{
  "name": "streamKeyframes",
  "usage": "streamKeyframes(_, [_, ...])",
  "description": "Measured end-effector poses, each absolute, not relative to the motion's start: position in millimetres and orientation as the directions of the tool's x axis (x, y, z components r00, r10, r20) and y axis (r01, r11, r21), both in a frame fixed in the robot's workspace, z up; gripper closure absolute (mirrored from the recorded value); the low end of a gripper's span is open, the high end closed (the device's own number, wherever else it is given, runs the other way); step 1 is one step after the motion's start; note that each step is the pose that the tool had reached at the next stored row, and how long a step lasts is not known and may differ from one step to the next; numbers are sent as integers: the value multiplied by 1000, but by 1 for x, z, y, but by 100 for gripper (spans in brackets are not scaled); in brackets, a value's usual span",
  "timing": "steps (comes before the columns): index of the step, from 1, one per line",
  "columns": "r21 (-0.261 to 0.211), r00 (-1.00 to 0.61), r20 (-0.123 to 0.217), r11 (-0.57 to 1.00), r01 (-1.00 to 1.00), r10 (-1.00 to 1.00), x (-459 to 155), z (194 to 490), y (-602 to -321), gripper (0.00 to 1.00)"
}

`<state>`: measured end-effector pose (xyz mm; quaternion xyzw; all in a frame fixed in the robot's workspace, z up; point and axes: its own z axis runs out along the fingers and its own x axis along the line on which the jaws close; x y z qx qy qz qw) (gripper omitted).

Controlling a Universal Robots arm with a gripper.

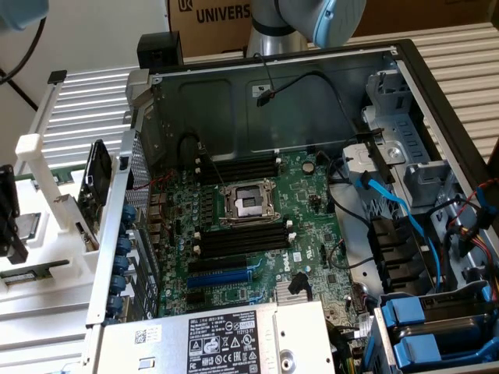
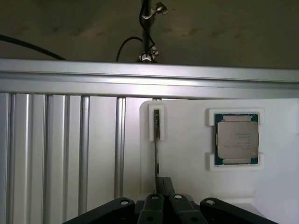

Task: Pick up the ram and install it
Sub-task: 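Pick up the ram and move it above insertion slot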

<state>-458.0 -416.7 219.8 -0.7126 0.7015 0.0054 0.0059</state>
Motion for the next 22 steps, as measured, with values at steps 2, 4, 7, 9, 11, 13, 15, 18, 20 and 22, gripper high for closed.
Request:
streamKeyframes(2, [-1,16,-16,-16,-1000,-1000,-458,220,-417,89])
streamKeyframes(4, [-1,16,-16,-16,-1000,-1000,-458,220,-417,89])
streamKeyframes(7, [-1,16,-16,-16,-1000,-1000,-458,220,-417,82])
streamKeyframes(9, [-1,16,-16,-16,-1000,-1000,-458,220,-417,75])
streamKeyframes(11, [-1,16,-16,-16,-1000,-1000,-458,219,-417,75])
streamKeyframes(13, [-1,16,-10,-16,-1000,-1000,-458,217,-417,75])
streamKeyframes(15, [-1,16,-3,-16,-1000,-1000,-458,216,-417,75])
streamKeyframes(18, [-2,16,3,-16,-1000,-1000,-458,215,-417,75])
streamKeyframes(20, [-6,16,3,-16,-1000,-1000,-458,214,-417,75])
streamKeyframes(22, [-11,16,3,-16,-1000,-1000,-458,212,-417,75])
